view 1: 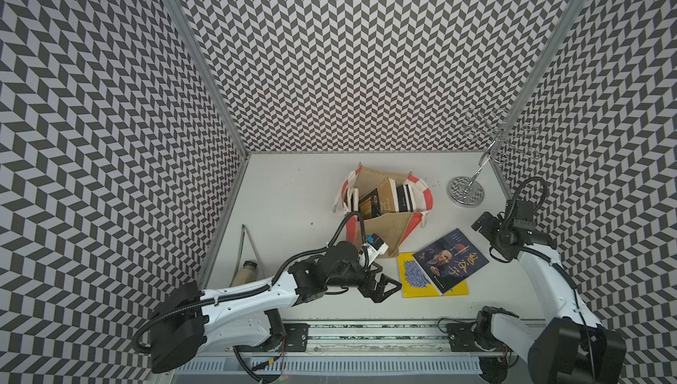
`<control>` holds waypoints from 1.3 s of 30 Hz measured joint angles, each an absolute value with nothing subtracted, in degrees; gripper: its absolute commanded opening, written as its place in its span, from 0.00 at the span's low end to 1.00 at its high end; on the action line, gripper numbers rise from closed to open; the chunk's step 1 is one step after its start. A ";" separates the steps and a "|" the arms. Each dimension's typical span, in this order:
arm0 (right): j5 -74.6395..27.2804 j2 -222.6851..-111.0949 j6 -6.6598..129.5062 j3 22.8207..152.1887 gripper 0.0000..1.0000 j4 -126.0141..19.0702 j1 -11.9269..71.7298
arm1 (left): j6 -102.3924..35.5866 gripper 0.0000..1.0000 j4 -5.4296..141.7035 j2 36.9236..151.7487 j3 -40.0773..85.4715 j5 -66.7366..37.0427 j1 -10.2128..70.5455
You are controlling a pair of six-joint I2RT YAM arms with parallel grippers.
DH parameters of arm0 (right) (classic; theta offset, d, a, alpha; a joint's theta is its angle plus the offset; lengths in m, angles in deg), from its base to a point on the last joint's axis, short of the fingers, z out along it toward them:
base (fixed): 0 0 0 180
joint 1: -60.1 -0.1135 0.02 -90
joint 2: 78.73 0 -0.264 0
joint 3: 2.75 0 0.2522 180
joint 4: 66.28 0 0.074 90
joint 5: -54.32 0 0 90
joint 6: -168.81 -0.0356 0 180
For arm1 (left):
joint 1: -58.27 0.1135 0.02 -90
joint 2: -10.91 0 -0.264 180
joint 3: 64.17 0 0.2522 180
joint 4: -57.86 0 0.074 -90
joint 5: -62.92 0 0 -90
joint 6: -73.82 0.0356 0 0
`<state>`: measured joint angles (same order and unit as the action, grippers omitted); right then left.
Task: Put the books into the canvas bag
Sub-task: Pick up the book from the book.
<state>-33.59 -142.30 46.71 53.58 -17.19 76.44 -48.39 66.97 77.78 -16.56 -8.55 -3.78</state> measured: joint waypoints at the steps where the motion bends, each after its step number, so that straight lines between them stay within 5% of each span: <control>1: -32.70 -143.17 46.78 53.54 0.99 -18.19 78.08 | -48.32 1.00 66.49 79.70 -15.58 -8.79 -4.02; 7: -25.96 -149.31 47.48 52.36 0.99 -23.20 85.82 | -47.51 1.00 62.38 93.08 -7.36 -9.91 -5.46; 20: -15.14 -152.55 47.96 43.61 1.00 -31.99 85.91 | -52.91 0.99 63.35 115.94 7.24 -8.75 -5.83; 39: -4.63 -142.01 51.89 37.95 0.90 -32.97 79.04 | -58.33 0.97 61.73 120.92 10.39 -6.08 -3.78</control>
<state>-4.63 -142.01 51.89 37.95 -32.97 79.04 -58.33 61.73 120.92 10.39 -6.08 -3.78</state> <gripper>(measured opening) 0.921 0.979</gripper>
